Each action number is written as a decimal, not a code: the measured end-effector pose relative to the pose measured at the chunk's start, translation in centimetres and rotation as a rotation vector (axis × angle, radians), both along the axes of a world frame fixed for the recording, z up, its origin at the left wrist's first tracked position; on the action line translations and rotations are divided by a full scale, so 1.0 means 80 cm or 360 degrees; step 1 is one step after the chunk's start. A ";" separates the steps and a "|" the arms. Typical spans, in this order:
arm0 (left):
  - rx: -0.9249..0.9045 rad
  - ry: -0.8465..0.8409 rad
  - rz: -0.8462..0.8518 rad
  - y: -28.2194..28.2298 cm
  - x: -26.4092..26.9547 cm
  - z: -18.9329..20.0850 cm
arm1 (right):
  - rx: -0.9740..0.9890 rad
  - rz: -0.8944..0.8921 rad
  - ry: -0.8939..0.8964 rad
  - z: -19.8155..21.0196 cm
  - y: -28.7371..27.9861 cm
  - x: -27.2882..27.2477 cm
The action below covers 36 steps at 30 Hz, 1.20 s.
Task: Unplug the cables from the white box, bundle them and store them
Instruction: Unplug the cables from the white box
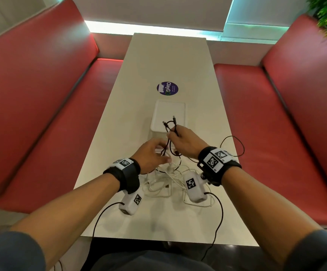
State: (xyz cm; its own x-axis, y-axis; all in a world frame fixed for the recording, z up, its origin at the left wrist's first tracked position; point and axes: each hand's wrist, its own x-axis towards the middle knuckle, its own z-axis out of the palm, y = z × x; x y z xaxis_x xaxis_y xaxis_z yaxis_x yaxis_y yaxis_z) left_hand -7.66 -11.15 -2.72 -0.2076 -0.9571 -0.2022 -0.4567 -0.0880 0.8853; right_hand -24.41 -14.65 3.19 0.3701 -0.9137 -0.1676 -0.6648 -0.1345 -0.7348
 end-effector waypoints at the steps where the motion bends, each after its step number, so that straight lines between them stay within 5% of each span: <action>1: 0.0018 0.0019 -0.0014 -0.001 0.003 -0.002 | 0.0005 -0.0063 -0.0065 0.002 -0.003 -0.003; 12: 0.0230 -0.0088 -0.0190 -0.004 0.017 -0.013 | 0.0381 -0.0507 -0.0961 0.019 -0.018 -0.013; 17: 0.0371 -0.0089 -0.0110 -0.001 0.019 -0.016 | 0.0293 -0.0863 -0.1350 0.034 -0.028 -0.028; 21: 0.0222 -0.0432 -0.0226 -0.001 0.018 -0.010 | 0.0067 -0.0741 -0.0865 0.015 -0.031 -0.029; 24: 0.0123 -0.0291 -0.0232 -0.005 0.007 0.010 | 0.0031 -0.0527 -0.0476 0.005 -0.024 -0.023; 28: 0.0145 -0.0030 -0.0248 -0.010 -0.006 0.030 | 0.0042 -0.0543 -0.0492 0.001 -0.020 -0.022; 36: -0.0065 -0.0095 -0.0239 -0.003 -0.016 0.022 | -0.0171 -0.0413 -0.0305 0.004 -0.023 -0.027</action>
State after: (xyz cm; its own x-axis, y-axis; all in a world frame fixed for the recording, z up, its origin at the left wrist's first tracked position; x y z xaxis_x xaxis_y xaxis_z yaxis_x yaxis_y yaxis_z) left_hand -8.90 -11.40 -0.97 -0.3378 -0.9239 -0.1798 -0.5141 0.0211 0.8575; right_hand -26.59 -16.47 3.50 0.1386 -0.9902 -0.0150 -0.5384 -0.0626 -0.8404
